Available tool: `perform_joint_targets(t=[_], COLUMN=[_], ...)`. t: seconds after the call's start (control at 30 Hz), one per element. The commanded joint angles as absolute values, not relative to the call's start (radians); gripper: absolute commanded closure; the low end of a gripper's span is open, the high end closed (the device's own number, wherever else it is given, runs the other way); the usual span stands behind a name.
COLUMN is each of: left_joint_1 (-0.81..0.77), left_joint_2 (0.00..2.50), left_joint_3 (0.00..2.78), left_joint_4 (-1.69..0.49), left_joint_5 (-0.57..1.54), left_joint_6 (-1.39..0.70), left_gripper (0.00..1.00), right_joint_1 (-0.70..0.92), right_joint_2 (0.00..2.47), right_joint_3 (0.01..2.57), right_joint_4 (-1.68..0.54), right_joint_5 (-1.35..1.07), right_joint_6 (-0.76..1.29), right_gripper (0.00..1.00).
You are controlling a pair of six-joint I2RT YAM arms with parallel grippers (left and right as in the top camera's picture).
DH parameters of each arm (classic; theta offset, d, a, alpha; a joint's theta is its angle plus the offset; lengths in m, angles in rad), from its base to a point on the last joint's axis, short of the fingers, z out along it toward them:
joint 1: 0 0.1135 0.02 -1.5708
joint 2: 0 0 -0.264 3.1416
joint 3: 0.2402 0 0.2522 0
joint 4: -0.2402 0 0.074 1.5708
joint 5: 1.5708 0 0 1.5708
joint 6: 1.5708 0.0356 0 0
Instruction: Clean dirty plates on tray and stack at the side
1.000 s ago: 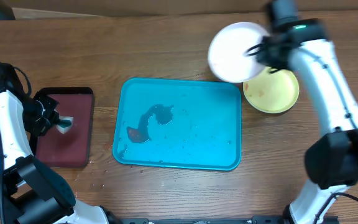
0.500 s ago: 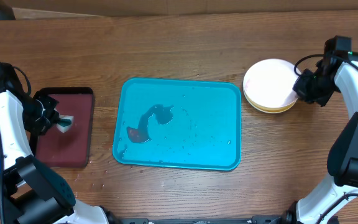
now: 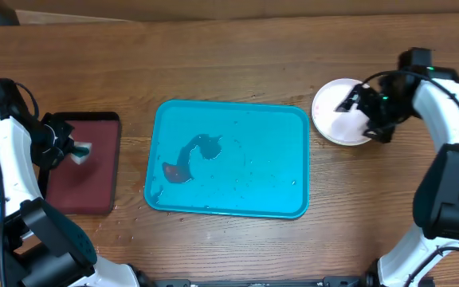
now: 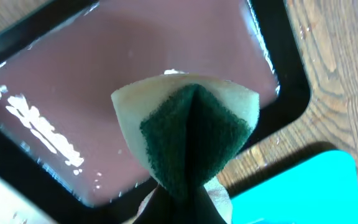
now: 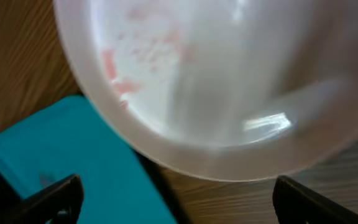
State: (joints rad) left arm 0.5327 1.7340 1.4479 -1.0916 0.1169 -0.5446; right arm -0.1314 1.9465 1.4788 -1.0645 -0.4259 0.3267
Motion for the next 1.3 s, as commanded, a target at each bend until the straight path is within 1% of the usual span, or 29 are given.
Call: perform_joint_targets(t=[0.0, 0.13, 0.37, 0.47, 0.6, 0.8, 1.03, 1.1, 1.17, 1.27], left_joint_1=[0.536, 0.537, 0.538, 0.538, 0.538, 0.538, 0.538, 0.538, 0.538, 0.538], left_joint_2=[1.734, 1.739, 1.747, 1.747, 1.749, 1.805, 1.901, 1.903, 1.903, 1.911], left_joint_3=[1.386, 1.322, 1.263, 1.250, 1.243, 1.233, 1.233, 1.233, 1.233, 1.231], left_joint_4=[-1.032, -0.933, -0.845, -0.823, -0.822, -0.816, -0.779, -0.756, -0.729, -0.729], left_joint_5=[0.122, 0.121, 0.089, 0.078, 0.077, 0.078, 0.082, 0.106, 0.153, 0.146], left_joint_6=[-0.516, -0.516, -0.516, -0.516, -0.516, -0.515, -0.493, -0.462, -0.363, -0.311], left_gripper=[0.96, 0.95, 0.93, 0.90, 0.91, 0.91, 0.92, 0.92, 0.92, 0.94], right_joint_1=[-0.006, 0.143, 0.396, 0.473, 0.557, 0.637, 0.660, 0.660, 0.660, 0.660], right_joint_2=[1.930, 1.930, 1.930, 1.930, 1.930, 1.930, 1.930, 1.930, 1.930, 1.930], right_joint_3=[1.477, 1.477, 1.477, 1.477, 1.477, 1.477, 1.477, 1.477, 1.477, 1.477], right_joint_4=[-1.050, -1.015, -0.904, -0.865, -0.830, -0.786, -0.789, -0.789, -0.786, -0.774], right_joint_5=[-0.497, -0.431, -0.351, -0.328, -0.322, -0.321, -0.288, -0.288, -0.287, -0.288], right_joint_6=[0.306, 0.307, 0.311, 0.318, 0.318, 0.318, 0.318, 0.317, 0.318, 0.318], right_gripper=[0.00, 0.00, 0.00, 0.00, 0.00, 0.00, 0.00, 0.00, 0.00, 0.00])
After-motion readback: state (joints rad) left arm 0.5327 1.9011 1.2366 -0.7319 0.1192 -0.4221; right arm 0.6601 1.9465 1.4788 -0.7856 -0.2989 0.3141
